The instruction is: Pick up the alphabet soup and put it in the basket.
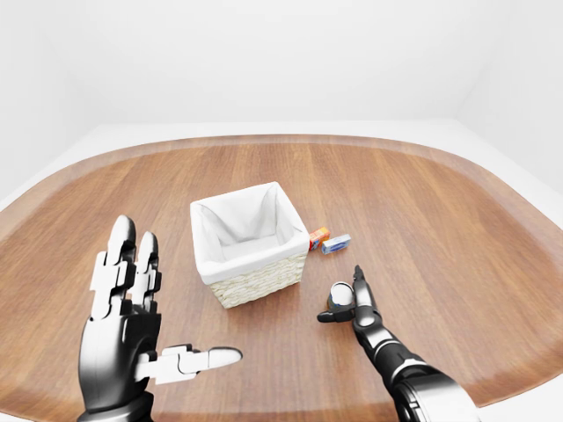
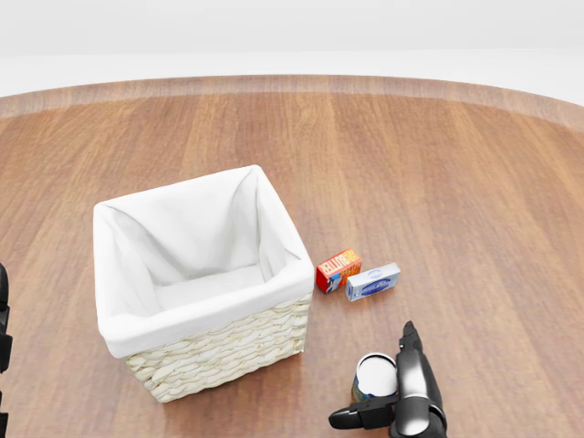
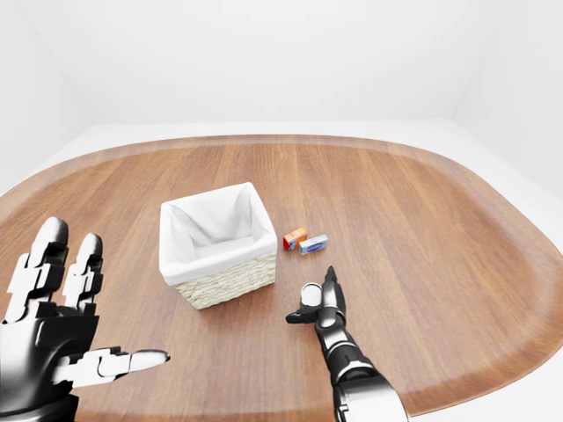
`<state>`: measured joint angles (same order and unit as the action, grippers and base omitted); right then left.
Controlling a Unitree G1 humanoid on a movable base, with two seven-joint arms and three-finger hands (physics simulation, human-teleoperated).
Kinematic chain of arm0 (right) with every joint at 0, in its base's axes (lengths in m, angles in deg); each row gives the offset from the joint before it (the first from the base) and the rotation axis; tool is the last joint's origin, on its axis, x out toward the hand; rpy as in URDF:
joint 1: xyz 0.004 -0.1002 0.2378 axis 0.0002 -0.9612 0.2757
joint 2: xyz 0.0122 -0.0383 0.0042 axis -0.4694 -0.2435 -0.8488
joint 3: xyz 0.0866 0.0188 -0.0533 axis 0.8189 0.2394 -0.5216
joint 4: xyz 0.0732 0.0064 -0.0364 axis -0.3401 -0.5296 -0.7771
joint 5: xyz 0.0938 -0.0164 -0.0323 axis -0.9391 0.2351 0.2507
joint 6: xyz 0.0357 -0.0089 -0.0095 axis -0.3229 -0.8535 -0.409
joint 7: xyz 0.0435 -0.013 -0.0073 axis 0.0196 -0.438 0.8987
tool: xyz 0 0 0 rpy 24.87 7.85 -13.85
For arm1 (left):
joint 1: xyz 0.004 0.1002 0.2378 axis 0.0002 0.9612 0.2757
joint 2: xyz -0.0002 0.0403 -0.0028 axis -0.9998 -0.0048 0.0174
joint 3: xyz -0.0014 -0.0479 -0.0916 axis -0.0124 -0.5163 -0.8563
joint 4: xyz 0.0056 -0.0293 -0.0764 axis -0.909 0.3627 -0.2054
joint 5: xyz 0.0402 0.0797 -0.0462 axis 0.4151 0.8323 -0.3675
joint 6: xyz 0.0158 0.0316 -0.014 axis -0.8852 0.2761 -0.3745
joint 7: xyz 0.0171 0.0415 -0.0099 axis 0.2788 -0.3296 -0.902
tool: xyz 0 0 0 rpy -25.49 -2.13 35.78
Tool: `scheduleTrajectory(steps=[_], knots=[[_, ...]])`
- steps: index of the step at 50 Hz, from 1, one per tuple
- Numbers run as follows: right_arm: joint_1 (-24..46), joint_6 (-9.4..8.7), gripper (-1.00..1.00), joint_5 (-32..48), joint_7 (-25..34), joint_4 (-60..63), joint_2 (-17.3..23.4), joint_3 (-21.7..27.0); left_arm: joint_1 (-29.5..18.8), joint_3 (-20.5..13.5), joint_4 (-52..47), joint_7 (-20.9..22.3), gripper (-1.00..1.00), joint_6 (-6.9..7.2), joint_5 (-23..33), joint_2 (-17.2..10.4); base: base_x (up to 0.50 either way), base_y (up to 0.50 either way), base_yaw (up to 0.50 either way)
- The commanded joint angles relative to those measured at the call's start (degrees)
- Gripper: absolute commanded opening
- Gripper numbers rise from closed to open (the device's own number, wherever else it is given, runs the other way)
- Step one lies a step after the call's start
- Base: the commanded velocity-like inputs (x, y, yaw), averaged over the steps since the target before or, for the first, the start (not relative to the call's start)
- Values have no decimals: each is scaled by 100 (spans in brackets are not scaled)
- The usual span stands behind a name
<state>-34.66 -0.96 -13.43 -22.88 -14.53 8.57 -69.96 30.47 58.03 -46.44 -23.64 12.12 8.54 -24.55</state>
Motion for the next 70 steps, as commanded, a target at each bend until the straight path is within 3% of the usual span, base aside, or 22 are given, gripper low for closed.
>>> scheduleTrajectory(steps=[1, 9, 27, 28, 29, 30, 31, 32, 41, 59, 70], knots=[[115, 0, 100, 21, -15, -352, -12, 126, 80, 10, -69, 18, 100, -25, -32, 5, 0, 0, 0], [129, 0, 100, 264, -305, -417, -66, 90, 136, -4, -141, 64, 100, -20, -59, 38, 0, 0, 0], [229, 0, 100, 284, -357, -430, -89, 180, 214, 45, -166, 67, 100, -78, -64, 39, 0, 0, 0], [234, 0, 58, 269, -344, -429, -96, 186, 226, 44, -170, 71, 100, -86, -75, 39, 0, 0, 0], [237, 0, 42, 268, -345, -431, -99, 185, 232, 45, -174, 73, 100, -87, -78, 40, 0, 0, 0], [238, 0, -17, 269, -352, -434, -101, 184, 246, 55, -179, 77, 100, -97, -77, 41, 0, 0, 0], [238, 0, -48, 268, -351, -435, -102, 184, 253, 62, -179, 76, 100, -105, -71, 41, 0, 0, 0], [236, 0, -100, 261, -345, -438, -105, 189, 265, 54, -185, 81, 100, -113, -89, 40, 0, 0, 0], [222, 0, -100, 284, -381, -425, -106, 171, 332, 20, -245, 127, 100, -139, -134, 71, 0, 0, 0], [199, 0, -100, 160, -349, -264, -13, 174, 215, -127, -251, 232, 100, -19, -168, 160, 0, 0, 0], [102, 0, -100, -138, -184, 263, 88, 133, 221, -97, -250, 240, 100, -15, -145, 170, 0, 0, 0]])
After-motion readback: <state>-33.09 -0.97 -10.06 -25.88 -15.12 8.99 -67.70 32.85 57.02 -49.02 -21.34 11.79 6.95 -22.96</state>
